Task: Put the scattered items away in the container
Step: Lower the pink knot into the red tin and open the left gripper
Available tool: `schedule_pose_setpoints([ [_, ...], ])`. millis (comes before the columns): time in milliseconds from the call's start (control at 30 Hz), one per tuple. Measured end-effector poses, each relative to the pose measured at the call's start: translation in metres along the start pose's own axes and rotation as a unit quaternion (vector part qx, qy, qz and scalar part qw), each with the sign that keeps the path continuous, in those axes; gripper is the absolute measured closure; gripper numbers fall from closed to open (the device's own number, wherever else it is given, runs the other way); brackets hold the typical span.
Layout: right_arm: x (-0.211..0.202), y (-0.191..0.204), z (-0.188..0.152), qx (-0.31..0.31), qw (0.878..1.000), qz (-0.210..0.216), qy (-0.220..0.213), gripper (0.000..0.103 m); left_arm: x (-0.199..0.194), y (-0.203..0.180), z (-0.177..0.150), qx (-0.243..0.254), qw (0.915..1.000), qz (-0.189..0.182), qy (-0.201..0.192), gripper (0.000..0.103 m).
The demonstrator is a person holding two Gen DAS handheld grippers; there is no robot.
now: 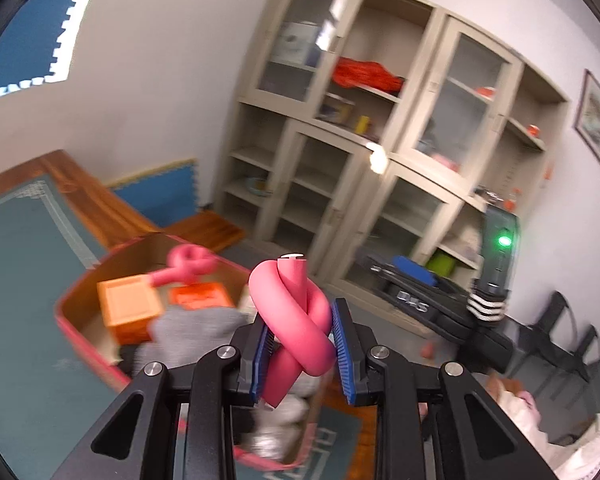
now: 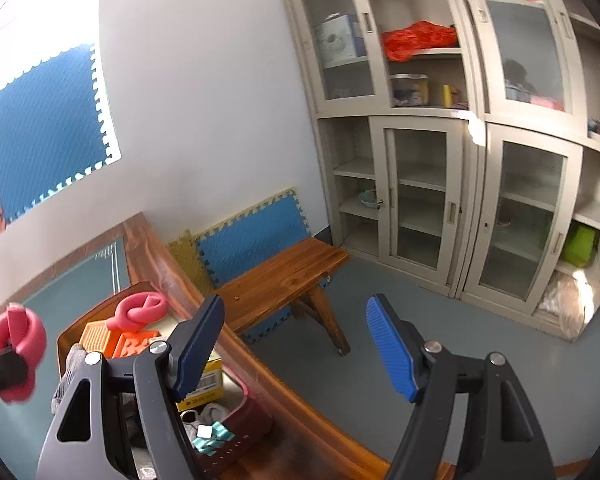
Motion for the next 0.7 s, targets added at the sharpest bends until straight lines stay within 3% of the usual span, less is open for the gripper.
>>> schedule_pose_setpoints([
  [233, 0.000, -0.003, -0.005, 0.005, 1.000, 0.003, 0.007, 0.026, 0.038, -0.008, -0.013, 0.009, 0.9990, -0.004, 0.044, 0.073],
  [467, 0.001, 0.009, -0.009, -0.008, 1.000, 0.024, 0.010, 0.026, 0.055, 0.030, -0.020, 0.020, 0.9942, 0.094, 0.049, 0.073],
  [700, -0.001, 0.016, -0.010, -0.015, 0.999, 0.033, 0.008, 0.026, 0.062, 0.038, -0.028, 0.046, 0.9916, 0.109, 0.051, 0.072],
])
Point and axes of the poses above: each gripper's, at about its wrist camera, not at the fingertips, and x roughly the way its jaws point, y to its left, z to its top, the point moved 3 cm from there along x, roughly the way its jaws point, and after that the axes turned 8 degrees about -x, right-handed, at the moved point
